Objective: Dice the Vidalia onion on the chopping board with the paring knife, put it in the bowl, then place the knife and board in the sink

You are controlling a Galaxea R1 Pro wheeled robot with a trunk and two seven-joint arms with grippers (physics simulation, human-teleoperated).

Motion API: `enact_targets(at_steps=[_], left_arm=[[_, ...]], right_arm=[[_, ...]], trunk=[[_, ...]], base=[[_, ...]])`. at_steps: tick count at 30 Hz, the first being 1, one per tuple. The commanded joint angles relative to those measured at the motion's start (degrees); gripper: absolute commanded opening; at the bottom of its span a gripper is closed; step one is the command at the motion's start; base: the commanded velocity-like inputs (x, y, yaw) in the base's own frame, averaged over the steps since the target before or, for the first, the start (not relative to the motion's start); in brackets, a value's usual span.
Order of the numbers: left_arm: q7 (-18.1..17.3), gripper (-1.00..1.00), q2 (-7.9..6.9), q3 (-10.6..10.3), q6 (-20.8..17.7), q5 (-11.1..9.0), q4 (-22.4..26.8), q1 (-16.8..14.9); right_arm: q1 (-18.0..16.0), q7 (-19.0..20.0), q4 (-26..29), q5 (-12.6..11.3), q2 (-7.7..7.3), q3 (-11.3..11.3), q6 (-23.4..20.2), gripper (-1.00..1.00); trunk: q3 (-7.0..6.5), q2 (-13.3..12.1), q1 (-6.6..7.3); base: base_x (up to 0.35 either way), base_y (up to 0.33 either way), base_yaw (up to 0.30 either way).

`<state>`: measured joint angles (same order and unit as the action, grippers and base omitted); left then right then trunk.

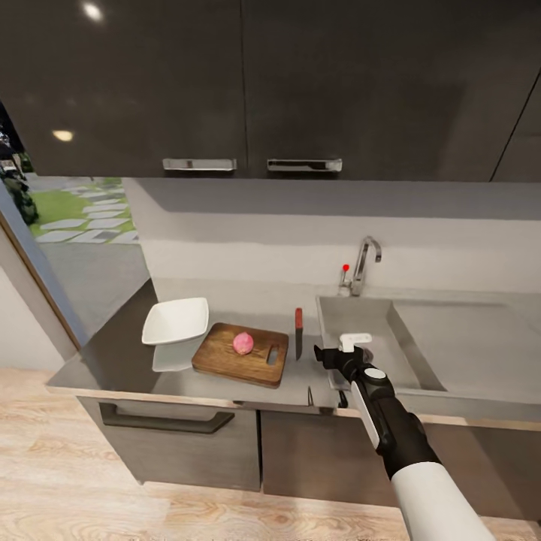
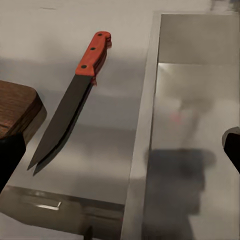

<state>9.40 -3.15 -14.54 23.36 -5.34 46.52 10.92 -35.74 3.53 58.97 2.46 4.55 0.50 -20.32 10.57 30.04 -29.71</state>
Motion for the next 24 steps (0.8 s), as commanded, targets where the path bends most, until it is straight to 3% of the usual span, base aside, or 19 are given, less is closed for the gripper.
enact_targets(at_steps=[1, 24], left_arm=[[0.39, 1.0, -0.1, -0.4, 0.11, -0.55, 0.05, -0.02], [0.36, 1.0, -0.02, -0.4, 0.1, -0.55, -0.37, -0.02]], right_arm=[[-0.03, 0.25, 0.1, 0.27, 0.02, -0.06, -0.33, 1.0], [-0.03, 0.25, -0.86, 0.26, 0.02, -0.06, -0.33, 1.0]], trunk=[[0.18, 0.1, -0.02], [2.28, 0.1, -0.02]], base=[[0.0, 0.0, 0.0], [0.0, 0.0, 0.0]])
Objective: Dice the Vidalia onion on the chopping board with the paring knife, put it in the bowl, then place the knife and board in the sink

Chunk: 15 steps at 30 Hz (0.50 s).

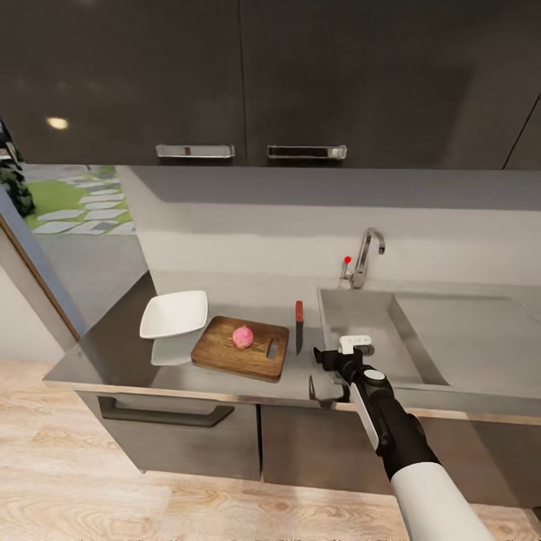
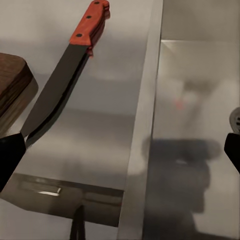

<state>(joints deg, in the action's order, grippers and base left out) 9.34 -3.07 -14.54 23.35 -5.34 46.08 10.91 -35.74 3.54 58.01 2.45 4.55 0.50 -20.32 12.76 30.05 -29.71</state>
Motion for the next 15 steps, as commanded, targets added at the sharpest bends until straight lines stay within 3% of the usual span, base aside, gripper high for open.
enact_targets(at_steps=[1, 15], left_arm=[[0.41, 1.0, -0.1, -0.39, 0.12, -0.55, 0.07, -0.02], [0.41, 1.0, -0.08, -0.4, 0.12, -0.55, -0.11, -0.02]], right_arm=[[-0.03, 0.24, 0.09, 0.27, 0.02, -0.06, -0.33, 1.0], [-0.03, 0.24, 0.09, 0.28, 0.02, -0.06, -0.33, 1.0]], trunk=[[0.18, 0.09, -0.02], [1.4, 0.09, -0.02]], base=[[0.0, 0.0, 0.0], [0.109, 0.079, 0.03]])
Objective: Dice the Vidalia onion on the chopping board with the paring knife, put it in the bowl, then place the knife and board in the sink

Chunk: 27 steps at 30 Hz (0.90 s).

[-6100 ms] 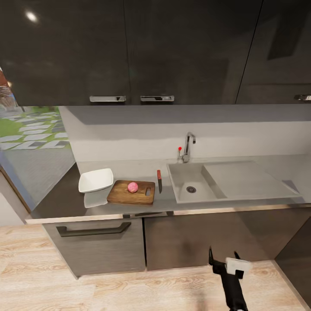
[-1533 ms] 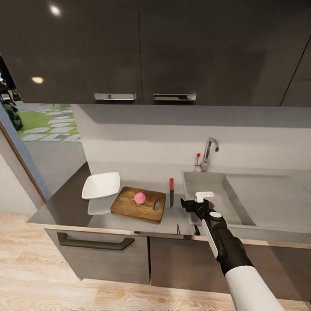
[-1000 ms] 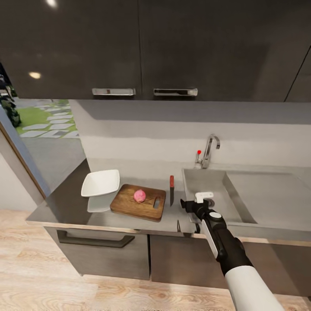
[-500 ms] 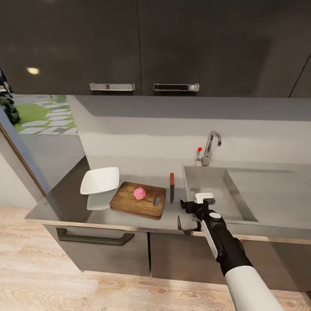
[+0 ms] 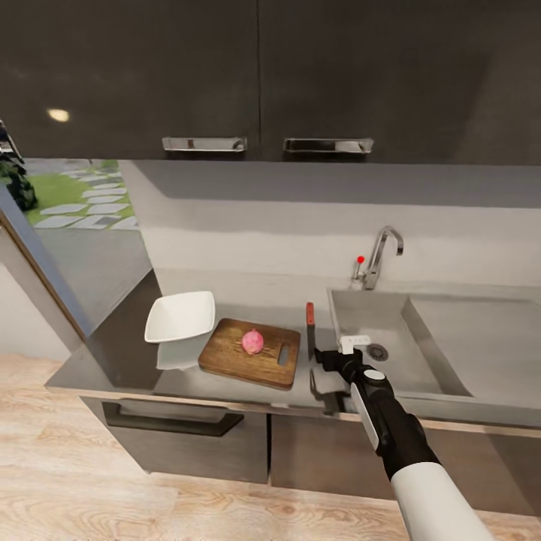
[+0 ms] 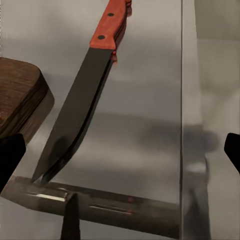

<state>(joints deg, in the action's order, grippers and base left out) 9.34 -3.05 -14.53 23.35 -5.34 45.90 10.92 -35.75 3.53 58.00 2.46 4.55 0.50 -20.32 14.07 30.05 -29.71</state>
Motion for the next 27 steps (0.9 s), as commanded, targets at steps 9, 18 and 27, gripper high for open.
enact_targets(at_steps=[9, 18, 27], left_arm=[[0.42, 1.0, 0.0, -0.41, 0.04, -0.55, -0.16, -0.02], [0.42, 1.0, 0.06, -0.41, 0.03, -0.55, -0.45, -0.02], [0.42, 1.0, 0.06, -0.41, 0.05, -0.55, -0.46, -0.02]], right_arm=[[-0.02, 0.25, 0.1, 0.26, 0.02, -0.06, -0.34, 1.0], [-0.02, 0.25, 0.11, 0.26, 0.02, -0.06, -0.34, 1.0], [-0.02, 0.25, 0.1, 0.26, 0.02, -0.06, -0.34, 1.0]], trunk=[[0.79, 0.09, -0.02], [1.46, 0.09, -0.02], [1.69, 0.09, -0.02]], base=[[0.002, 0.001, 0.072], [0.0, -0.013, 0.073], [0.0, -0.096, -0.117]])
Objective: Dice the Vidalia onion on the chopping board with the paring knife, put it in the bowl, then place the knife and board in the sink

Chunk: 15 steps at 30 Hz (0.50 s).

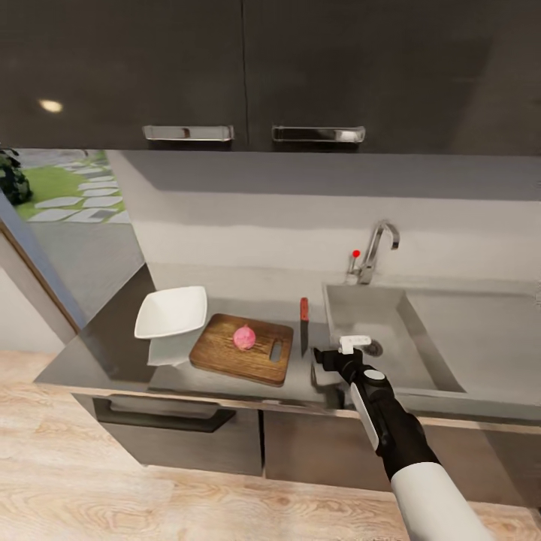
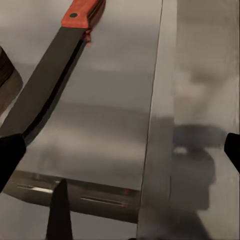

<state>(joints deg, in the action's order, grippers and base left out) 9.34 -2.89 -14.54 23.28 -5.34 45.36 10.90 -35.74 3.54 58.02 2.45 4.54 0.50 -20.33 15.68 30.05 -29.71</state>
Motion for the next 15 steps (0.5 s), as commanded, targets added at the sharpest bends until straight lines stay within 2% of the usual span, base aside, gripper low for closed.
enact_targets(at_steps=[1, 6, 15], left_arm=[[0.42, 1.0, -0.1, -0.4, 0.13, -0.55, 0.06, 0.0], [0.42, 1.0, -0.1, -0.4, 0.14, -0.55, -0.21, 0.0], [0.42, 1.0, -0.1, -0.4, 0.16, -0.55, -0.27, 0.0]], right_arm=[[-0.03, 0.24, 0.08, 0.27, 0.03, -0.06, -0.33, 1.0], [-0.03, 0.24, 0.09, 0.27, 0.03, -0.06, -0.33, 1.0], [-0.03, 0.24, 0.08, 0.27, 0.03, -0.06, -0.33, 1.0]], trunk=[[0.08, 0.09, -0.03], [0.09, 0.09, -0.03], [0.09, 0.09, -0.03]], base=[[0.0, -0.023, -0.168], [0.0, -0.008, -0.087], [0.0, -0.001, -0.006]])
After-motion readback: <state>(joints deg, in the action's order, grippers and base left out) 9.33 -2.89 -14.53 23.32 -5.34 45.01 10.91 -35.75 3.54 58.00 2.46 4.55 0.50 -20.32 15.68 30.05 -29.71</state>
